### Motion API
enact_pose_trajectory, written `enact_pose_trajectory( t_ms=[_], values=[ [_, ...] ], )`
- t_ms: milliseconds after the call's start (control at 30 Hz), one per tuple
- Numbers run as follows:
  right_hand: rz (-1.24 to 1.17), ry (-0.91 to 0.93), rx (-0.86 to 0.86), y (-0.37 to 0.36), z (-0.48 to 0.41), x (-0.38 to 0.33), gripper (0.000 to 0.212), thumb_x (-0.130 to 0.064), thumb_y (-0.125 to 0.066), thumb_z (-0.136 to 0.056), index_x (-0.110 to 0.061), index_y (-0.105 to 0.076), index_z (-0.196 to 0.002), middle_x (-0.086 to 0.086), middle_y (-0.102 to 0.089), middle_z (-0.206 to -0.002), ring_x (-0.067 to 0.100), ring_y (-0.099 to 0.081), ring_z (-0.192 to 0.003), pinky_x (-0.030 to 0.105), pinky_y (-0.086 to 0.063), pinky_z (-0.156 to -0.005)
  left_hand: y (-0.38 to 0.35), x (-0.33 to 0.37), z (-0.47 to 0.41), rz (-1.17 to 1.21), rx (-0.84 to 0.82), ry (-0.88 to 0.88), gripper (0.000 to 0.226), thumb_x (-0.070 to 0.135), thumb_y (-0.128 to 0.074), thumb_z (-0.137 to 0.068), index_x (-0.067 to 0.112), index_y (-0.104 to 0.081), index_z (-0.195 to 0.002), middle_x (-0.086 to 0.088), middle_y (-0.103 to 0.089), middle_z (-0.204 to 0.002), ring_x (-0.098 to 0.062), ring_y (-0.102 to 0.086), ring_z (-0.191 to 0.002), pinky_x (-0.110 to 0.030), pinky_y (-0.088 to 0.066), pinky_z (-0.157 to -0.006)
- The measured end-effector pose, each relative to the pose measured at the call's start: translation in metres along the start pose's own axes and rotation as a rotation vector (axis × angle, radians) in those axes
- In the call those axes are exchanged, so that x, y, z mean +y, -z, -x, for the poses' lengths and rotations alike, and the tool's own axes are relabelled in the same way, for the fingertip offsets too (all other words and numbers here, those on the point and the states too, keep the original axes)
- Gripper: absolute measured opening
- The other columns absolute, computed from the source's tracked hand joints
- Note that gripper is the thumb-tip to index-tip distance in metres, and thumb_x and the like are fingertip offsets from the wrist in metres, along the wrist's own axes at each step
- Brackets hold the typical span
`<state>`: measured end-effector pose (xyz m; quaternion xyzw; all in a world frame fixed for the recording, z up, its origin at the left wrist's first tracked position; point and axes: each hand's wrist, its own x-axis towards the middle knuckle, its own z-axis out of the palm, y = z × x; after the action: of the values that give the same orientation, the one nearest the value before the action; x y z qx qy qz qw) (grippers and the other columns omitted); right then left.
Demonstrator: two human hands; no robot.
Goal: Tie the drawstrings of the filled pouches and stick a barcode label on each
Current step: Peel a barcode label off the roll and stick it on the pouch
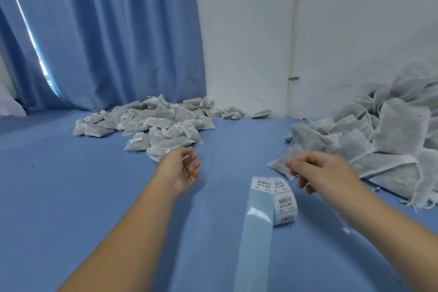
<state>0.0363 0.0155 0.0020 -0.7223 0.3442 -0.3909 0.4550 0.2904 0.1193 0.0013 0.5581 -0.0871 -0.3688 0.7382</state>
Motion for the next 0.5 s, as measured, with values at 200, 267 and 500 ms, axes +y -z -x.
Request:
enact_pose_trajectory(
  t_ms=[200, 267, 500],
  values=[
    [0.007, -0.023, -0.045, 0.018, 0.02, 0.008, 0.02, -0.009, -0.06, -0.088, -0.018, -0.072, -0.075, -0.007, -0.068, -0.063, 0.006, -0.057, -0.049, 0.016, -0.043, -0.046, -0.051, -0.004, 0.043, -0.039, -0.109, -0.048, 0.012, 0.015, -0.053, -0.093, 0.018, -0.06, -0.084, 0.005, -0.057, -0.07, -0.008, -0.047, -0.049, -0.019, -0.03, -0.048],
    [0.0, -0.037, -0.038, 0.032, 0.029, 0.012, 0.019, -0.009, -0.059, -0.088, -0.017, -0.072, -0.077, -0.006, -0.069, -0.064, 0.007, -0.057, -0.049, 0.016, -0.043, -0.047, -0.076, -0.009, 0.064, -0.003, -0.209, -0.024, 0.012, 0.014, -0.053, -0.093, 0.018, -0.062, -0.085, 0.006, -0.057, -0.064, -0.007, -0.046, -0.044, -0.017, -0.029, -0.042],
    [0.016, -0.112, 0.05, 0.104, 0.055, 0.037, 0.02, -0.009, -0.061, -0.088, -0.019, -0.071, -0.074, -0.002, -0.068, -0.062, 0.011, -0.055, -0.05, 0.021, -0.042, -0.049, -0.166, -0.06, 0.123, -0.068, -0.543, 0.112, 0.014, 0.013, -0.05, -0.092, 0.017, -0.062, -0.085, 0.006, -0.056, -0.056, -0.007, -0.045, -0.042, -0.015, -0.029, -0.039]
  ],
)
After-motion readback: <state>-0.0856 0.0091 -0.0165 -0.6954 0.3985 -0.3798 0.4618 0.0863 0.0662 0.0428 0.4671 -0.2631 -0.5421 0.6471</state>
